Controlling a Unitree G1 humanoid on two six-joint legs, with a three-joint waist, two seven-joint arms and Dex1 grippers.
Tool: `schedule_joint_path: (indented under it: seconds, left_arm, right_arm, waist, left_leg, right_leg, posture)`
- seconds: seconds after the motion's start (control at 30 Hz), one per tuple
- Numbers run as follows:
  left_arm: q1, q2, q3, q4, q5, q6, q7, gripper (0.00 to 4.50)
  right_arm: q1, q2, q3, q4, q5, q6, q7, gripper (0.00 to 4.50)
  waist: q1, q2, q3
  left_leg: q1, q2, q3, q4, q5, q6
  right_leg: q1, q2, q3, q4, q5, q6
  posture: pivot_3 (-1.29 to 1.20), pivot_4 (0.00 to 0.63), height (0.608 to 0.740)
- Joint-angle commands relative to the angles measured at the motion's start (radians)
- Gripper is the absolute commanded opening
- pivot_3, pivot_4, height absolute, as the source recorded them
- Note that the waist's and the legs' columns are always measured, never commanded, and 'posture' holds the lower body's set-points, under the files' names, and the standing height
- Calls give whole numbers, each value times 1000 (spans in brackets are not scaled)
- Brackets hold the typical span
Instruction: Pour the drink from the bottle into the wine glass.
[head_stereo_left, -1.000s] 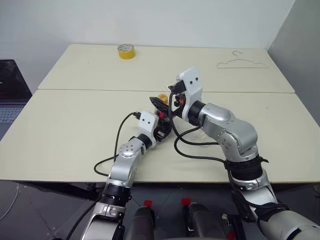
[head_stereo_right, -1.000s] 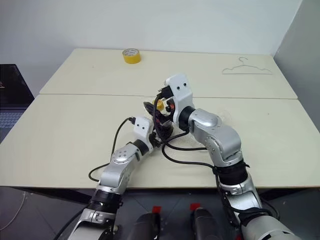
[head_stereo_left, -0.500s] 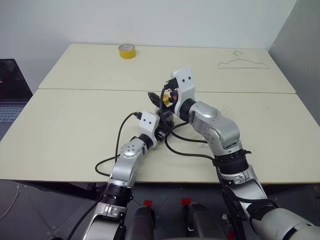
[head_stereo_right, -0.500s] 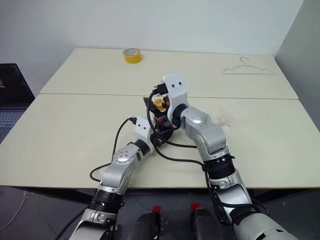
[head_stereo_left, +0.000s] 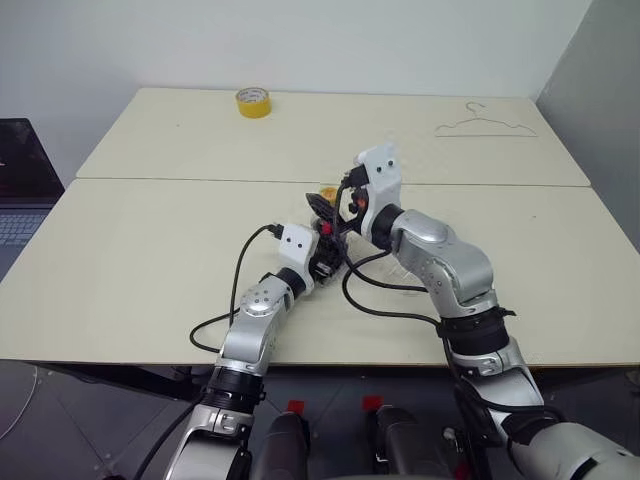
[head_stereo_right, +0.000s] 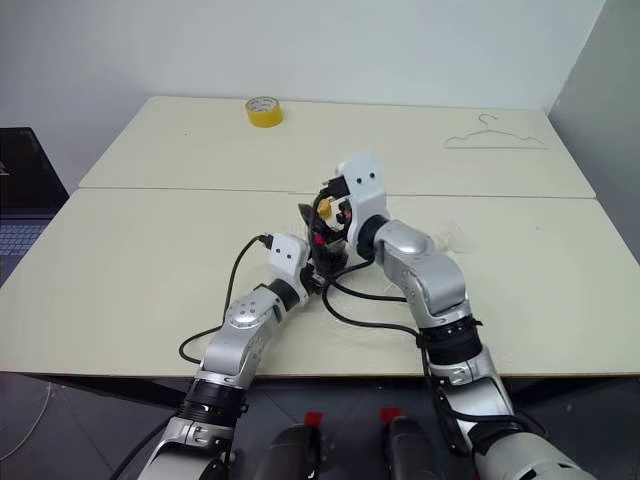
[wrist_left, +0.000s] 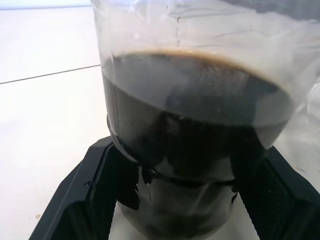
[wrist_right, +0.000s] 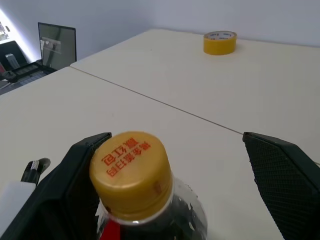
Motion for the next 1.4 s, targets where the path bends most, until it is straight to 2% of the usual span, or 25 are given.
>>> schedule_joint_path:
  seconds: [0.03, 0.33, 0.57, 0.83, 1.4]
  left_arm:
    - [-20, 4, 6, -15, 3, -28, -3, 3265]
    - [-22, 12, 10, -8, 3, -32, -7, 3265]
    - [-19, 19, 11, -10, 2, -32, -5, 3265]
    - [-15, 17, 9, -14, 3, -32, 2, 3265]
    - [-17, 12, 7, -8, 7, -38, 4, 3265]
  right_arm:
    - [12, -23, -19, -67, 11, 4, 19, 4472]
    - [56, -103, -21, -143, 39, 43, 95, 4472]
    - [79, -148, 5, -244, 146, 88, 227, 4472]
    - [-18, -27, -15, -95, 66, 68, 68, 4472]
    - [-122, 77, -48, 112, 11, -41, -24, 4472]
  waist:
    - [0, 0, 0]
    - [0, 0, 0]
    - [-3, 0, 0]
    - [-2, 0, 0]
    - [-1, 0, 0]
  left_leg:
    - [0, 0, 0, 0, 0, 0]
    - [0, 0, 0, 0, 0, 0]
    - [0, 0, 0, 0, 0, 0]
    - [1, 0, 0, 1, 0, 0]
    - [0, 0, 0, 1, 0, 0]
  right_leg:
    - [0, 0, 0, 0, 0, 0]
    - [0, 0, 0, 0, 0, 0]
    - [0, 0, 0, 0, 0, 0]
    - [0, 1, 0, 1, 1, -1]
    - [0, 1, 0, 0, 1, -1]
  posture:
    - [0, 150, 740]
    - [0, 150, 740]
    - [0, 150, 740]
    - [0, 150, 740]
    - [0, 150, 740]
